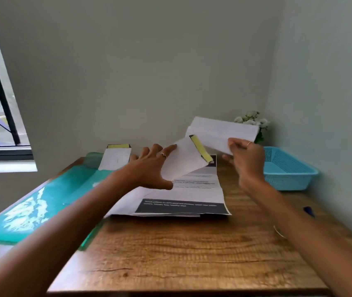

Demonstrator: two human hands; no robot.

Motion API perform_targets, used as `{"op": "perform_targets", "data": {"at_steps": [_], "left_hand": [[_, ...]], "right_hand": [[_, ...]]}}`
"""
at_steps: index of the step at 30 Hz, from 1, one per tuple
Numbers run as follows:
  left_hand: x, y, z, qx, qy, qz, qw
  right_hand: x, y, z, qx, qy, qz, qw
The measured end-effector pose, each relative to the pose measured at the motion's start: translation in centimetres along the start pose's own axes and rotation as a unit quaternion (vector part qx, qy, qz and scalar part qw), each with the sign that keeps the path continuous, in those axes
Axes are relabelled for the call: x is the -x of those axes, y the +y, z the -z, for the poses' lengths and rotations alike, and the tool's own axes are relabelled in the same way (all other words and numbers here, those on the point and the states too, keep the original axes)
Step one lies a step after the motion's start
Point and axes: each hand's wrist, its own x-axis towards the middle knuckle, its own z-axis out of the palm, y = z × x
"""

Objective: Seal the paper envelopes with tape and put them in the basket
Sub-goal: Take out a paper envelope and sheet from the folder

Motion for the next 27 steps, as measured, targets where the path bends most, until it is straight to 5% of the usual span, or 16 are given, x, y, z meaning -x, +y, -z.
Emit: {"op": "perform_targets", "data": {"at_steps": [6, 18, 27], "left_hand": [[0.7, -0.7, 1.2, -0.051, -0.116, -0.074, 0.989], [1.9, -2.7, -3.9, 0.074, -0.246, -0.084, 0.963], [2.0, -2.3, -6.0, 0.090, -0.215, -0.079, 0.969]], "right_hand": [[-0.2, -2.2, 5.3, 0.019, 0.013, 0.009, 1.000], [1.0, -1.5, 10.7, 0.173, -0.149, -0.122, 0.966], [0.6, -1.7, 11.0, 0.367, -0.157, 0.010, 0.917]]}}
